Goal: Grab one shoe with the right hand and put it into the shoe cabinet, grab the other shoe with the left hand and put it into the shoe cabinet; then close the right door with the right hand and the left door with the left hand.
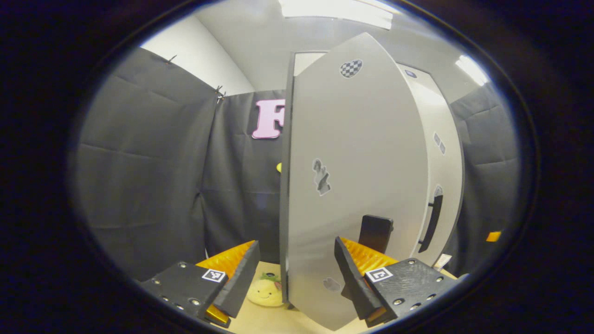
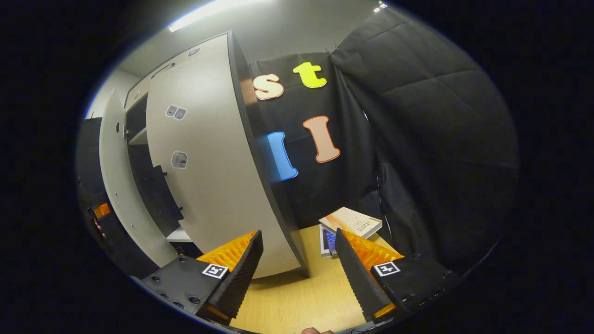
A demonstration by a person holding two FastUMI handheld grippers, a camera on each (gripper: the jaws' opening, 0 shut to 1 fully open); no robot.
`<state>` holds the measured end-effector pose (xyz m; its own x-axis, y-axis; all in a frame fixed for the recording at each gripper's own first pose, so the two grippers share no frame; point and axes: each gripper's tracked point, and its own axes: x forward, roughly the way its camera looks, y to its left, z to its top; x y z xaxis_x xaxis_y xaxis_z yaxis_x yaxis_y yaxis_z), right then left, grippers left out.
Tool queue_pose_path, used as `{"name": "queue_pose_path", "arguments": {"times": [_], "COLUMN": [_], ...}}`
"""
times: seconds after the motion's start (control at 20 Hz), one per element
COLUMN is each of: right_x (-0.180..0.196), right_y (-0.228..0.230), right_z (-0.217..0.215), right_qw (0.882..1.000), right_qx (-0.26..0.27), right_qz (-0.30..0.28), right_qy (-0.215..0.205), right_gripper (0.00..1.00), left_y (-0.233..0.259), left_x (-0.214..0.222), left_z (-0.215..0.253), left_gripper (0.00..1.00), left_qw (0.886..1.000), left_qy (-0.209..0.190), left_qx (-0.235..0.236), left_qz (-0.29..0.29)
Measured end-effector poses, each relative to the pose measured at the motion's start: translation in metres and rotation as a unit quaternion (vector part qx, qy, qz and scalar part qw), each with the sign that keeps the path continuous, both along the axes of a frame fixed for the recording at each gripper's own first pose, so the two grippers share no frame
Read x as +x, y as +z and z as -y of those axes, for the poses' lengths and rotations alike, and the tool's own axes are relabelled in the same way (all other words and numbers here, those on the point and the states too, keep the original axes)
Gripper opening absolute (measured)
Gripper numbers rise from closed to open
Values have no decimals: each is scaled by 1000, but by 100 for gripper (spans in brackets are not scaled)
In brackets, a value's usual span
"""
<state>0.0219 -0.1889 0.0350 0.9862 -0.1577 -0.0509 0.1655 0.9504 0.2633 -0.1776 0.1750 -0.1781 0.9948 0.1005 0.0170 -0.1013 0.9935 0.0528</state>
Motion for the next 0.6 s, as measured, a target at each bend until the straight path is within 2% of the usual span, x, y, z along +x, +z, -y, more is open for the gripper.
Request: {"name": "queue_pose_path", "arguments": {"times": [0.15, 0.45, 0.6], "right_x": [-7, -14, -17], "right_y": [-3, -16, -24], "right_z": [13, 31, 31], "right_qw": [1000, 1000, 1000], "right_qx": [-17, -18, -20], "right_qz": [0, -2, -13], "right_qy": [-12, -20, -13], "right_gripper": [98, 98, 98], "left_y": [1, 7, 5], "left_x": [17, 25, 20], "left_z": [31, 52, 55], "left_gripper": [92, 91, 92], "left_qw": [1000, 999, 1000], "left_qy": [-15, 13, 5], "left_qx": [3, 41, 21], "left_qz": [1, 3, 5]}}
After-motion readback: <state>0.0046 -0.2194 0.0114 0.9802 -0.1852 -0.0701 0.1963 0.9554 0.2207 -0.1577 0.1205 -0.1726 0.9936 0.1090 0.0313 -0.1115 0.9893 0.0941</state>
